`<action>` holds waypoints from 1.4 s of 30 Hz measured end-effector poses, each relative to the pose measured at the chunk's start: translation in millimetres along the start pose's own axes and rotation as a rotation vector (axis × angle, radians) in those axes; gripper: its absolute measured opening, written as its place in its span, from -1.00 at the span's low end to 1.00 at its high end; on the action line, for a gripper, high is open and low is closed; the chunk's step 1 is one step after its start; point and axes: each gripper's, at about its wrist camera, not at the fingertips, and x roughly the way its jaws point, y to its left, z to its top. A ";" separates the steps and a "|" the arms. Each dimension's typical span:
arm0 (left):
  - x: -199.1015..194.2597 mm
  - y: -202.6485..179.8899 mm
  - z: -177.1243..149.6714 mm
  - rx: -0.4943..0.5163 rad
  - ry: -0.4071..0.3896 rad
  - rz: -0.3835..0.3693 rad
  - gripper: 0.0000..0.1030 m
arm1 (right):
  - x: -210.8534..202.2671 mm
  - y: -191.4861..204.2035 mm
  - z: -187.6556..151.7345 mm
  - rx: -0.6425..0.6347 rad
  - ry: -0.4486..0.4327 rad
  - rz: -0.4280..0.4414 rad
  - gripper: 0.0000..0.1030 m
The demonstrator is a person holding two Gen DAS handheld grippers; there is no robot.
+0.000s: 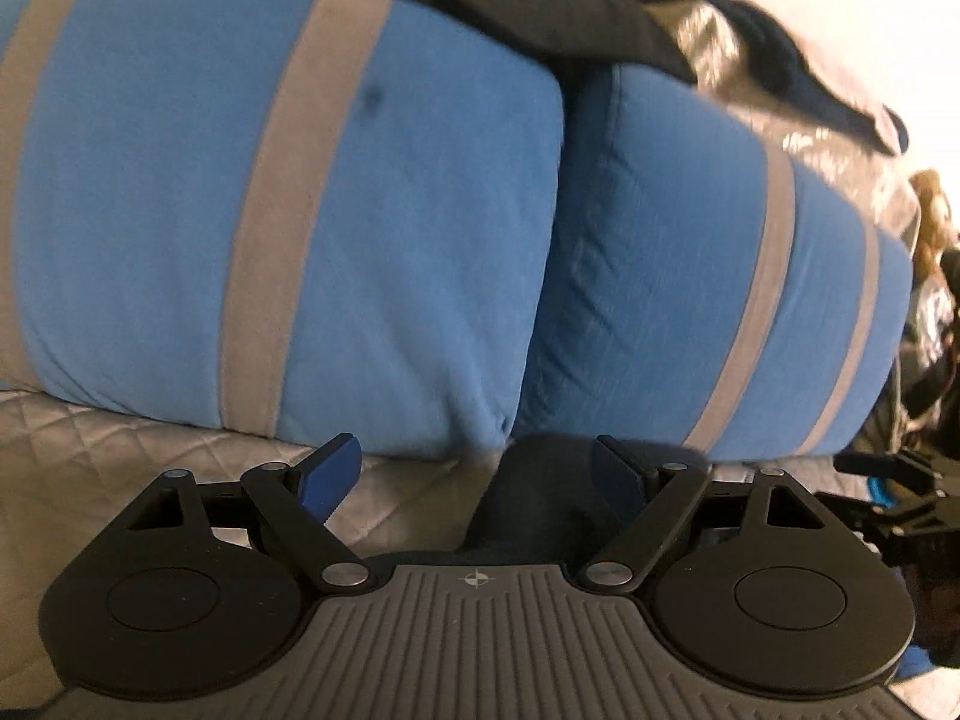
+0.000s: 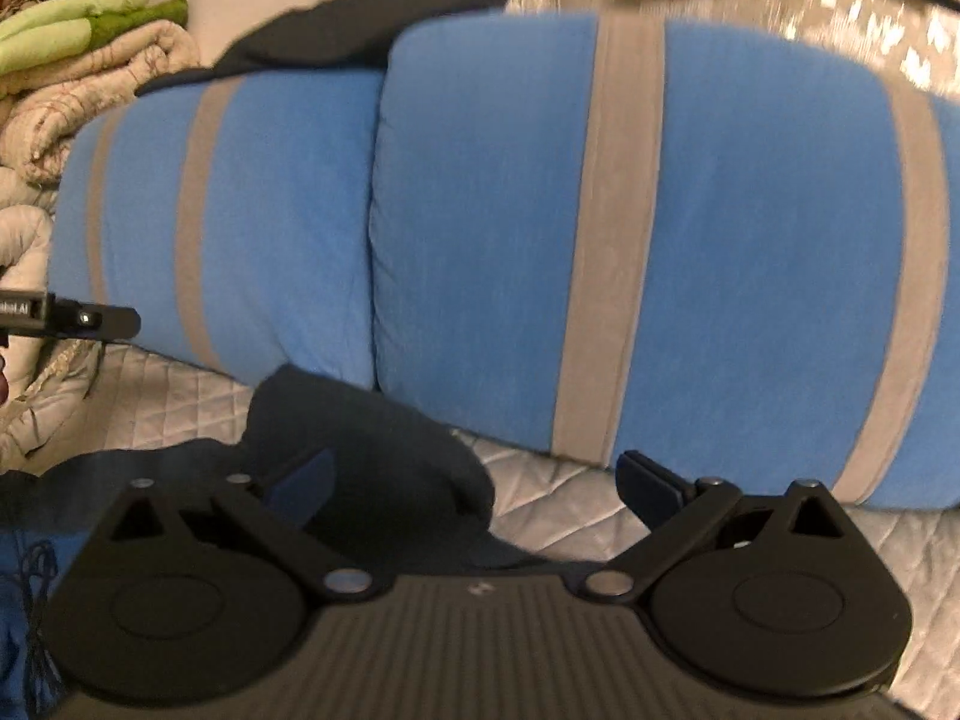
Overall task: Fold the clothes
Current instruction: 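Close the right gripper on the dark hood fabric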
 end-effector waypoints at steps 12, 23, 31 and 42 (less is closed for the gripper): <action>26.1 5.5 -30.9 -0.017 -0.007 0.027 0.62 | 61.8 -18.9 5.6 0.253 0.018 0.013 1.00; 22.9 9.2 -46.9 0.000 -0.011 0.033 0.62 | 112.7 -28.5 -2.1 0.470 0.188 -0.066 0.73; 20.7 3.1 -49.1 -0.032 -0.008 0.110 0.62 | 102.8 -19.6 -19.8 0.530 0.315 0.036 -0.42; -5.6 -22.1 -34.6 -0.015 -0.050 0.085 0.62 | 29.7 38.0 -46.7 0.132 0.192 -0.009 -0.69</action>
